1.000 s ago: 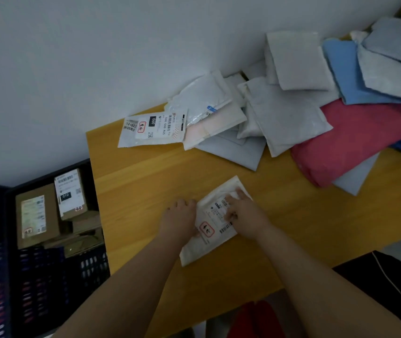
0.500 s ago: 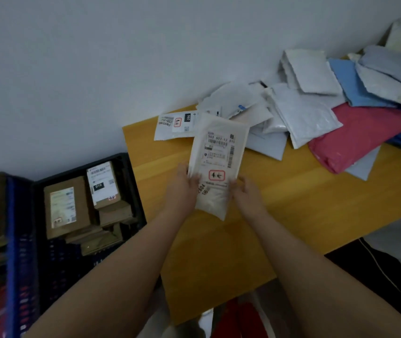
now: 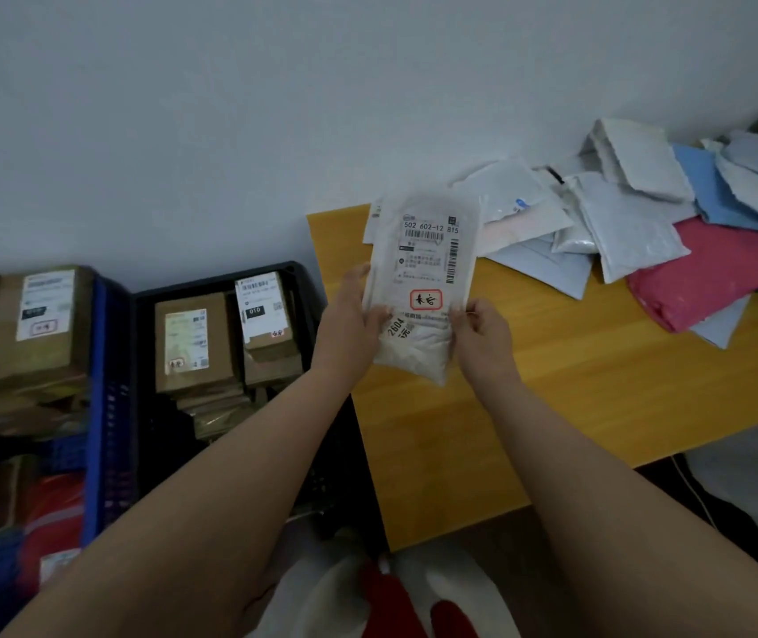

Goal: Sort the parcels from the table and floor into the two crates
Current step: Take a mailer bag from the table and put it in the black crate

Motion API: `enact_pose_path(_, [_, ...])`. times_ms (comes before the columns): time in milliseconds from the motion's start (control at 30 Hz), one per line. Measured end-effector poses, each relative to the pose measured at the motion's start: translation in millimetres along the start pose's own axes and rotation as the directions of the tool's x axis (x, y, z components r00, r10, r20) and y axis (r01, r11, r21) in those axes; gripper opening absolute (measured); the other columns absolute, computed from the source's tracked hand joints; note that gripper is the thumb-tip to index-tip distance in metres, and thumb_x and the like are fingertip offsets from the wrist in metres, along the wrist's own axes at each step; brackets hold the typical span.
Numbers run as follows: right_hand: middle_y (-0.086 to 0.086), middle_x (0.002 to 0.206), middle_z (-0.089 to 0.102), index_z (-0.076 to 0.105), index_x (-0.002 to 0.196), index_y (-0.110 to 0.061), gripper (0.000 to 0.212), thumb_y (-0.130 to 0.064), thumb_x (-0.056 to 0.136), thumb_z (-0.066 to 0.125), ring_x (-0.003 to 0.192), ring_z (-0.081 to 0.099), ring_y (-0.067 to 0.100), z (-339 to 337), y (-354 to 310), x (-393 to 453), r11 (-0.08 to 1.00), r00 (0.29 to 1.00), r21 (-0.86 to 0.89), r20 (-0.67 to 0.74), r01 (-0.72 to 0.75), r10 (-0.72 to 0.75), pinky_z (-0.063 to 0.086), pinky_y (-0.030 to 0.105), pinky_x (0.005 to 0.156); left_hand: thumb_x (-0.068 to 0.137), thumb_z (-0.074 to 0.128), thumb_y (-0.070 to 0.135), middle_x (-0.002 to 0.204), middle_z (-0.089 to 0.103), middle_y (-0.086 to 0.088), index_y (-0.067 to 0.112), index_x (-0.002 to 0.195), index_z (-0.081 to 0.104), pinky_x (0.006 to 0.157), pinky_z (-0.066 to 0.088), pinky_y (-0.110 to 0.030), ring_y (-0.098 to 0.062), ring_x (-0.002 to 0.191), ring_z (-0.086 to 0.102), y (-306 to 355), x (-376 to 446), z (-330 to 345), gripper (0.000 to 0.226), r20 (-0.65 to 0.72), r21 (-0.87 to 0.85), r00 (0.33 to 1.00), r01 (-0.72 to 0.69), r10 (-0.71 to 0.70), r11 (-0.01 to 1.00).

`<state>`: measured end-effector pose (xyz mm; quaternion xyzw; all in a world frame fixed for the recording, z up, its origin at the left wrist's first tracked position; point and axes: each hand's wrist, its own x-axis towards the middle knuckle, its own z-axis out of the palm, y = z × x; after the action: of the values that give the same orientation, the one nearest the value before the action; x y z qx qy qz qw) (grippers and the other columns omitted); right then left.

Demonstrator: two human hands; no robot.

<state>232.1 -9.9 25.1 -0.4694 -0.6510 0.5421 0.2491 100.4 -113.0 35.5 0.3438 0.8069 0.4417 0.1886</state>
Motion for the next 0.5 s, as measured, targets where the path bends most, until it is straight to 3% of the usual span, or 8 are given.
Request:
enact_pose_path(67, [0.000, 0.093, 0.066, 0.057, 0.097, -0.011, 0.018, -0.027, 0.100, 0.051, 0.081, 0.062, 0.008, 5, 0, -3, 1.000, 0.999, -0.009, 0.034, 0.005, -0.005, 0.049, 0.016, 0.062, 0.094, 0.058, 0.016, 0.109, 0.061, -0.004, 0.023, 0.141, 0.036, 0.063, 0.043, -0.019, -0.018, 0.089, 0.059, -6, -6, -5, 0.052, -0.017, 0.008, 1.000, 0.016, -0.016, 1.000])
enact_pose_path(133, [-0.002, 0.093, 0.066, 0.057, 0.099, -0.012, 0.018, -0.029, 0.100, 0.052, 0.081, 0.062, 0.006, 10, 2, -7, 1.000, 0.997, -0.028, 0.076, -0.003, 0.005, 0.048, 0.013, 0.060, 0.094, 0.058, 0.017, 0.113, 0.062, -0.006, 0.024, 0.142, 0.034, 0.073, 0.050, -0.030, -0.021, 0.094, 0.061, -13, -13, -10, 0.053, -0.026, 0.022, 0.998, 0.054, -0.053, 0.998])
enact_pose_path(233, [0.003, 0.098, 0.068, 0.056, 0.107, -0.014, 0.016, -0.027, 0.097, 0.057, 0.089, 0.066, 0.017, 18, 7, -14, 0.998, 0.982, -0.033, 0.177, -0.057, 0.062, 0.054, 0.027, 0.069, 0.094, 0.059, 0.018, 0.115, 0.062, -0.005, 0.024, 0.141, 0.034, 0.082, 0.054, -0.042, -0.023, 0.100, 0.063, -25, -26, -17, 0.054, -0.026, 0.049, 0.988, 0.156, -0.155, 0.987])
enact_pose_path(333, [0.009, 0.102, 0.067, 0.052, 0.121, -0.014, 0.033, -0.021, 0.092, 0.065, 0.089, 0.066, 0.021, 27, 10, -27, 0.988, 0.946, -0.144, 0.308, -0.056, 0.099, 0.057, 0.034, 0.072, 0.093, 0.061, 0.018, 0.114, 0.063, -0.003, 0.023, 0.139, 0.035, 0.080, 0.055, -0.042, -0.024, 0.099, 0.064, -38, -43, -22, 0.053, -0.014, 0.098, 0.972, 0.233, -0.233, 0.968])
enact_pose_path(433, [-0.001, 0.100, 0.062, 0.048, 0.129, -0.015, 0.043, -0.010, 0.090, 0.065, 0.090, 0.064, 0.016, 35, 12, -37, 0.969, 0.901, -0.242, 0.408, -0.053, 0.151, 0.049, 0.018, 0.059, 0.090, 0.064, 0.017, 0.117, 0.061, -0.006, 0.019, 0.134, 0.039, 0.079, 0.051, -0.034, -0.025, 0.102, 0.061, -52, -58, -25, 0.051, 0.036, 0.178, 0.961, 0.265, -0.275, 0.948])
enact_pose_path(500, [0.000, 0.108, 0.063, 0.049, 0.129, -0.015, 0.044, -0.003, 0.089, 0.062, 0.106, 0.062, 0.022, 43, 14, -39, 0.956, 0.862, -0.283, 0.465, -0.072, 0.203, 0.052, 0.022, 0.070, 0.088, 0.066, 0.016, 0.123, 0.057, -0.008, 0.016, 0.133, 0.040, 0.084, 0.049, -0.037, -0.027, 0.110, 0.058, -59, -66, -27, 0.052, 0.070, 0.225, 0.949, 0.284, -0.306, 0.932])
